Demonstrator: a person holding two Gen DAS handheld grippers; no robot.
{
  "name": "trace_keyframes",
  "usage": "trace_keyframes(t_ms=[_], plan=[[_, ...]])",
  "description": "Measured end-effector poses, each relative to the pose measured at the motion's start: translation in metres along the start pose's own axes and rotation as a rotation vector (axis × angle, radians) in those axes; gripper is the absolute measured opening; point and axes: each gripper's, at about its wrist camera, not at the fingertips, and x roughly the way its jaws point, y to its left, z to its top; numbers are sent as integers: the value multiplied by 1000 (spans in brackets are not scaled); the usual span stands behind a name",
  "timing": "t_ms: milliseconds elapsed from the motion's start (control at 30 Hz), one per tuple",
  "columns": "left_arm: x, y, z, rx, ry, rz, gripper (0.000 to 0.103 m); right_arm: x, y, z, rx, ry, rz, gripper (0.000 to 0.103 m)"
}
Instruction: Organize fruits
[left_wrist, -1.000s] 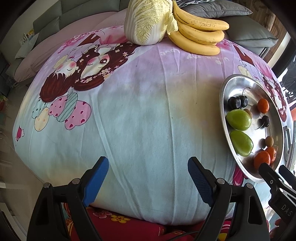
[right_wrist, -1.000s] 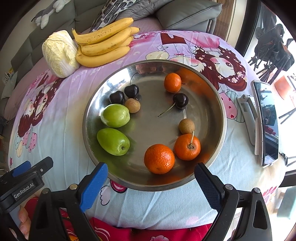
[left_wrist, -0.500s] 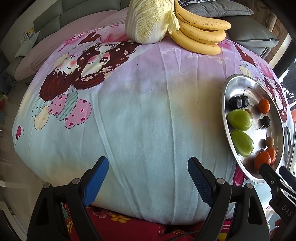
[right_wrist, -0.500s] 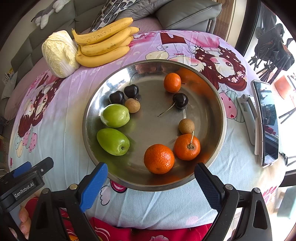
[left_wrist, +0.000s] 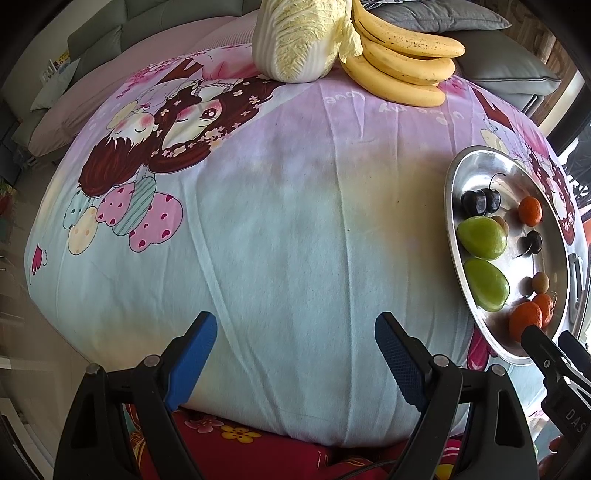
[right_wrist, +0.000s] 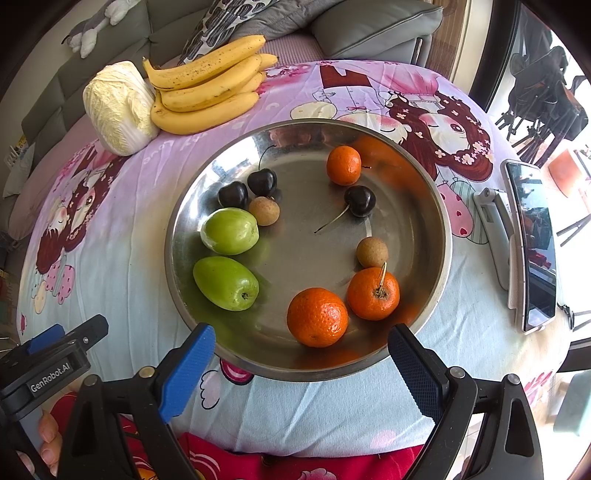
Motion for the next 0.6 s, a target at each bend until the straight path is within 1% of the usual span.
trace_keyframes(t_ms=[267,433,600], plan=[[1,2,0,-11,4,1,88,0,0,0,1,0,0,96],[-2,1,-1,1,-17,5,88,0,0,0,1,0,2,96],[-2,1,-1,-3,-13,3,88,0,-1,0,2,0,1,96]])
